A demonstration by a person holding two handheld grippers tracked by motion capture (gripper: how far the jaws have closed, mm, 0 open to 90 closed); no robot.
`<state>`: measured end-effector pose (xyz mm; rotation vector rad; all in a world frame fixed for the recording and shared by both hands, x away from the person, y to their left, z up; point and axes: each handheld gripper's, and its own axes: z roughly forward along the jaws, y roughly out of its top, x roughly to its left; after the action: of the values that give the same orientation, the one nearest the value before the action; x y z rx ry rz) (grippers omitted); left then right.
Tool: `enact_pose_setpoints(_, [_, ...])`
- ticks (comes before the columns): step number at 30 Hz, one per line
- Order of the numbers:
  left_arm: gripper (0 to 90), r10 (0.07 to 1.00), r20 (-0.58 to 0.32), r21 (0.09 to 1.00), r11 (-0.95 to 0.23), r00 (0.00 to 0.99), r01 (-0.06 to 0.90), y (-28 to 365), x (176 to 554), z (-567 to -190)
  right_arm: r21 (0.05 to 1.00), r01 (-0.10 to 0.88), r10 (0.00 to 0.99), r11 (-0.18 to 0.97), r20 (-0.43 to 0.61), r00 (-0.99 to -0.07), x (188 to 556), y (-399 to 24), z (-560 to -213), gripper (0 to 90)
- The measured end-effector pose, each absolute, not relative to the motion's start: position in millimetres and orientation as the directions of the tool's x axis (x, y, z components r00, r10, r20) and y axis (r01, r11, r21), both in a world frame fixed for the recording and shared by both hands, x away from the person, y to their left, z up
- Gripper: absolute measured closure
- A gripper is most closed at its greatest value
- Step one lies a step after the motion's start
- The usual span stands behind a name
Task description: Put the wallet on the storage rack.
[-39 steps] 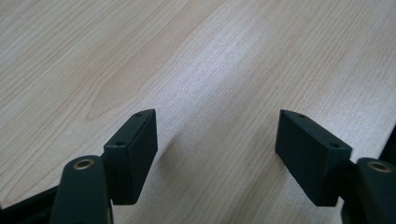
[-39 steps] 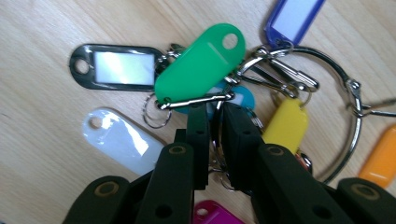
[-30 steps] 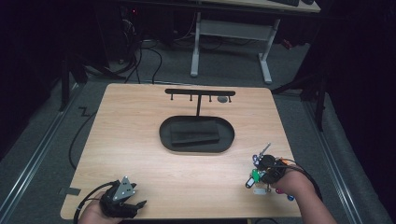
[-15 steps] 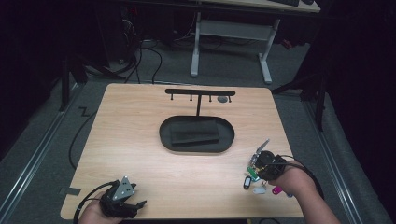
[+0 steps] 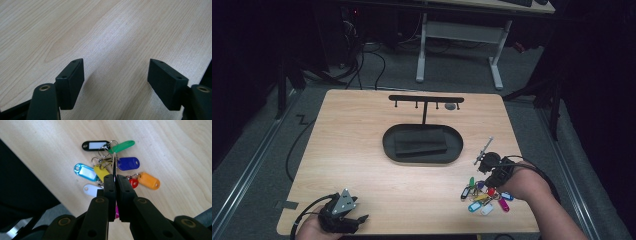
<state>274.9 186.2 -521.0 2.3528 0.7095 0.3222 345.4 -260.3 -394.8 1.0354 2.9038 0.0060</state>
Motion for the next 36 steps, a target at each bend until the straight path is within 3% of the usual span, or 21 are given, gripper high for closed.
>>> enact_pose_setpoints(4, [30.0, 0.567, 0.042, 0.652, -0.64, 0.823, 0.408, 187, 275, -521, -0.044, 0.638, 0.638, 0.769, -0.02, -0.77, 350, -256, -391, 87.6])
enact_pose_setpoints(10, [30.1, 0.566, 0.034, 0.653, -0.636, 0.824, 0.41, 187, 276, -522, -0.066, 0.653, 0.655, 0.754, 0.004, -0.756, 353, -254, -378, 87.6])
enact_pose_setpoints(25, [30.0, 0.573, 0.023, 0.661, -0.624, 0.819, 0.417, 190, 277, -522, -0.051, 0.655, 0.655, 0.754, -0.011, -0.755, 358, -240, -335, 87.6])
enact_pose_setpoints(36, [29.9, 0.593, -0.003, 0.673, -0.594, 0.805, 0.44, 194, 280, -522, -0.007, 0.656, 0.655, 0.755, -0.036, -0.755, 384, -229, -303, 87.6])
